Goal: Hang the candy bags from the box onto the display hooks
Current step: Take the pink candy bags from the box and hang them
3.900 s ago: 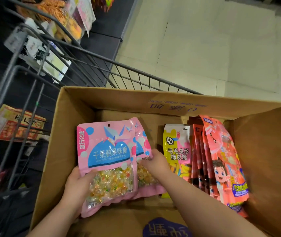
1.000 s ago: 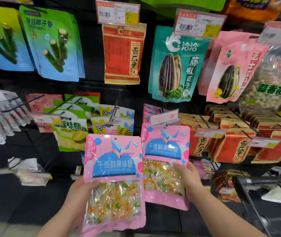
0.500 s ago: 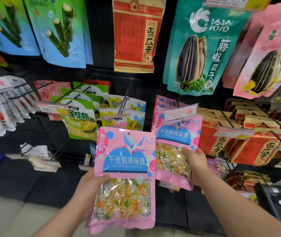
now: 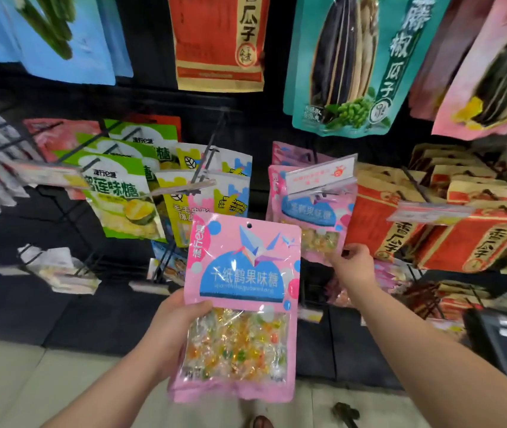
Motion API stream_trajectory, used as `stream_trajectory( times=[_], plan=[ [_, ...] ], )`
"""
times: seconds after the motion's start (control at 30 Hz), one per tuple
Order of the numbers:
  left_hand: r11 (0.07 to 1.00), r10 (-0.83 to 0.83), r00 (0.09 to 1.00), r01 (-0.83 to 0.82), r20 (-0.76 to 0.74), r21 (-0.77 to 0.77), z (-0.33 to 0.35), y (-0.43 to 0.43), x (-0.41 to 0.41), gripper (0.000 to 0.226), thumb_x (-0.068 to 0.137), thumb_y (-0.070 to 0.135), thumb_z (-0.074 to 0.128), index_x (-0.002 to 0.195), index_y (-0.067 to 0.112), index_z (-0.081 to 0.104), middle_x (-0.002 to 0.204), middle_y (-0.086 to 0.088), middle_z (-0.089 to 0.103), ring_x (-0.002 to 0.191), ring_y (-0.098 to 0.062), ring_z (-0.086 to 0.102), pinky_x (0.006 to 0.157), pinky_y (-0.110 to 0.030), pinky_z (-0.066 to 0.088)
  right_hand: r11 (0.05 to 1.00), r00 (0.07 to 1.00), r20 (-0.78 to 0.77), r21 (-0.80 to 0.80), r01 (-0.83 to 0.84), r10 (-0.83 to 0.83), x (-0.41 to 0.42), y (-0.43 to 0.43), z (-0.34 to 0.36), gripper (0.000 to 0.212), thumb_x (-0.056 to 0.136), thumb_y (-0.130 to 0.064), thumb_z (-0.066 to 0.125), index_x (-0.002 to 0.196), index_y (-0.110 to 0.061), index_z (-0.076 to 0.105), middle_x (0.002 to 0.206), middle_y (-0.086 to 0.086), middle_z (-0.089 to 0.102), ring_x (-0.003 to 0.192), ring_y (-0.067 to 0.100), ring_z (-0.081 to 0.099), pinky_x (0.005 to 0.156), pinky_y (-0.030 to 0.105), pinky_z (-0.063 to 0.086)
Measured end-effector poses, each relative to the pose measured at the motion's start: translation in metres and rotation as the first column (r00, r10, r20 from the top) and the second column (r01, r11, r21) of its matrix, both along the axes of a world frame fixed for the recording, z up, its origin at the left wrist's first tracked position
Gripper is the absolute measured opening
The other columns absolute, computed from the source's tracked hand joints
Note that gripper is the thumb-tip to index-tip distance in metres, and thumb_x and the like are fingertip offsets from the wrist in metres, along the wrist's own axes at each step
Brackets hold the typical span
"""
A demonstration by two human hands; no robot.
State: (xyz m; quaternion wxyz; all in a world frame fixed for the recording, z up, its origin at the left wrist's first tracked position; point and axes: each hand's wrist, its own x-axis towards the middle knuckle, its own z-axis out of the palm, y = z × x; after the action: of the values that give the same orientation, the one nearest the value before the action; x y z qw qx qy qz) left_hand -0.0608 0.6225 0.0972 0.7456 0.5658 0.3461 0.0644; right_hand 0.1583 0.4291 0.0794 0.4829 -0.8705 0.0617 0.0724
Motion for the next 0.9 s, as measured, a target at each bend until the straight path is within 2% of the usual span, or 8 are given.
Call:
stream_trajectory(
  times=[0.07,0.13,0.2,0.3,0.37,0.43,0.77,0.9],
  plan=[
    [1.000,-0.027,1.000,0.027,0.013,-0.010,0.001,-0.008,0.008,0.027,0.086,-0.011,0.052,0.104,0.002,0.067,0.089,-0.010,0.077,0.074,-0.017,0.074,0.059,-0.022,0.055,0.985,0.994,-0.073,0.158,-0.070,0.082,-0.019,-0.010,0.003,0.030,0.088,-0.036,0.063,0.104,-0.011,0.057,0.109,0.014,0.065,0.096,0.030,0.062,0.077,0.041,0.051],
    [0.997,-0.067,0.998,0.067,0.015,-0.043,0.001,-0.017,0.018,0.025,0.087,-0.008,0.054,0.107,0.002,0.066,0.093,-0.014,0.076,0.079,-0.023,0.074,0.066,-0.031,0.055,0.894,0.918,-0.254,0.409,-0.183,0.304,-0.046,-0.019,0.010,0.033,0.095,-0.045,0.048,0.104,-0.016,0.063,0.106,0.008,0.071,0.094,0.024,0.066,0.076,0.035,0.051],
    [0.993,-0.101,0.995,0.101,0.014,-0.065,0.002,-0.026,0.029,0.025,0.087,-0.005,0.056,0.109,0.002,0.065,0.092,-0.014,0.076,0.079,-0.026,0.073,0.069,-0.035,0.054,0.820,0.846,-0.293,0.512,-0.255,0.446,-0.070,-0.028,0.016,0.033,0.095,-0.044,0.049,0.108,-0.018,0.065,0.105,0.004,0.074,0.092,0.019,0.070,0.076,0.031,0.054],
    [0.988,-0.133,0.991,0.134,0.022,-0.082,0.007,-0.040,0.047,0.024,0.087,-0.005,0.058,0.108,0.006,0.064,0.095,-0.014,0.075,0.083,-0.026,0.072,0.071,-0.036,0.055,0.846,0.921,-0.144,0.466,-0.259,0.361,-0.081,-0.035,0.018,0.016,0.091,-0.023,0.062,0.106,-0.017,0.061,0.103,0.007,0.073,0.087,0.019,0.072,0.073,0.032,0.057],
    [0.983,-0.160,0.987,0.161,0.020,-0.086,0.011,-0.046,0.057,0.021,0.090,-0.002,0.058,0.106,0.010,0.064,0.098,-0.013,0.074,0.088,-0.027,0.071,0.078,-0.040,0.056,0.866,0.954,-0.091,0.452,-0.215,0.285,-0.076,-0.037,0.021,0.018,0.089,-0.019,0.064,0.106,-0.017,0.061,0.104,0.007,0.073,0.091,0.022,0.071,0.081,0.040,0.057],
    [0.979,-0.189,0.982,0.190,0.015,-0.071,0.014,-0.049,0.067,0.022,0.091,0.002,0.059,0.110,0.011,0.063,0.104,-0.014,0.073,0.095,-0.030,0.070,0.084,-0.044,0.055,0.859,0.964,-0.071,0.474,-0.194,0.257,-0.070,-0.038,0.026,0.022,0.088,-0.017,0.064,0.109,-0.013,0.060,0.100,0.005,0.074,0.087,0.020,0.072,0.076,0.037,0.057],
    [0.980,-0.184,0.983,0.183,-0.004,-0.081,0.018,-0.047,0.092,0.022,0.092,0.006,0.060,0.113,0.011,0.059,0.105,-0.013,0.071,0.094,-0.028,0.069,0.074,-0.038,0.055,0.875,0.980,-0.093,0.471,-0.114,0.178,-0.051,-0.033,0.029,0.023,0.089,-0.022,0.065,0.110,-0.014,0.058,0.103,0.006,0.072,0.090,0.022,0.071,0.080,0.042,0.058],
    [0.977,-0.194,0.981,0.194,0.010,-0.094,0.019,-0.046,0.095,0.013,0.093,0.007,0.059,0.103,0.015,0.060,0.098,-0.009,0.071,0.088,-0.023,0.070,0.069,-0.035,0.054,0.864,0.983,-0.076,0.492,-0.110,0.169,-0.049,-0.031,0.030,0.014,0.089,-0.019,0.064,0.102,-0.018,0.060,0.103,0.006,0.072,0.090,0.022,0.071,0.079,0.040,0.058]
  ],
)
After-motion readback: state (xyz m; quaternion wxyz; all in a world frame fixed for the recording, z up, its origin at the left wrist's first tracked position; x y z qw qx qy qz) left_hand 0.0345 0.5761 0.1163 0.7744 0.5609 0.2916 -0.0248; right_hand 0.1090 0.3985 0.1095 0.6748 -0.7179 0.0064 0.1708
